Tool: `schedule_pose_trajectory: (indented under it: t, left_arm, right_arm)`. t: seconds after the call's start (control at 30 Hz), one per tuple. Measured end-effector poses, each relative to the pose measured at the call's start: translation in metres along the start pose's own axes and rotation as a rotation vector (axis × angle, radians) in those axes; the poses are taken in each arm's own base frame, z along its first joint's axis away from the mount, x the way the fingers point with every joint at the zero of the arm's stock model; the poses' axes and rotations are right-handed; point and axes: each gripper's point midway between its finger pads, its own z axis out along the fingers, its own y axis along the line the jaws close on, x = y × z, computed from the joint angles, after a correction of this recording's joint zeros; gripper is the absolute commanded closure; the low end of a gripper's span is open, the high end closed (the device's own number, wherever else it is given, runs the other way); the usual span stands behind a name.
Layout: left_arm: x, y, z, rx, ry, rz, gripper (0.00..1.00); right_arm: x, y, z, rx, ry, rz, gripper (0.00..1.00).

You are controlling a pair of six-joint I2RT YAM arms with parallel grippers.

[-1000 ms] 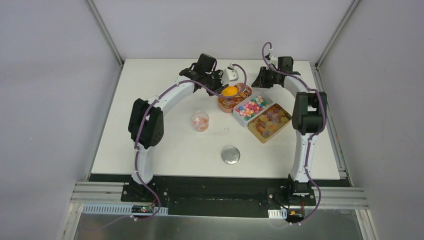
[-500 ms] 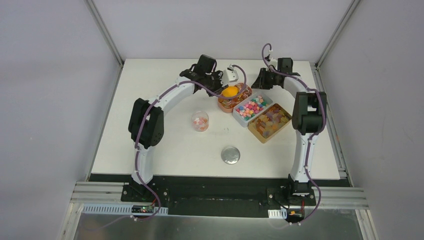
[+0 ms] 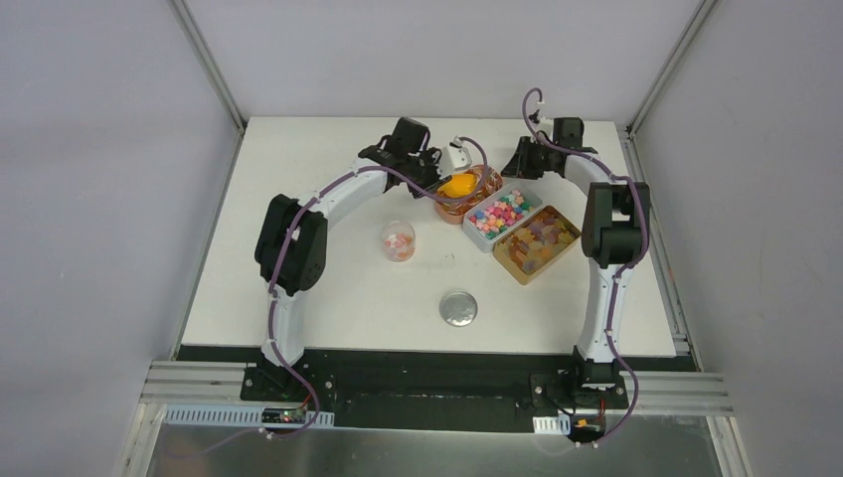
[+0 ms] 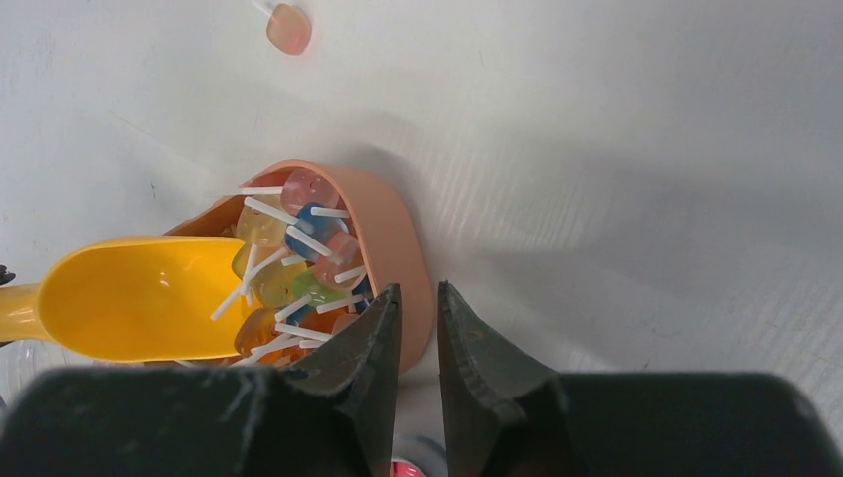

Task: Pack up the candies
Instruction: Scoop the fake candies from the storage box.

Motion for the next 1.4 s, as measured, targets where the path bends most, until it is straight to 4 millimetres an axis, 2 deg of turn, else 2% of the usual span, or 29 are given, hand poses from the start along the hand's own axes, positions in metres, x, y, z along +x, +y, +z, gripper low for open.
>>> schedule_pose_trajectory:
  t: [0.83, 1.13, 1.4]
  left_arm:
    - [0.008, -0.001, 0.004, -0.013, 0.009, -0.004, 1.0]
    - [-0.006, 0.006, -0.001, -0.028, -0.018, 0.006, 1.0]
    - [-0.008, 0.007, -0.001, -0.031, -0.022, 0.008, 1.0]
  right_arm:
    - [0.003, -0.002, 0.001, 0.0, -0.004, 0.022, 0.79]
    - [0.007, -0.004, 0.002, 0.001, -0.001, 0.028, 0.79]
    - [0.007, -0.003, 0.004, -0.008, -0.01, 0.024, 0.79]
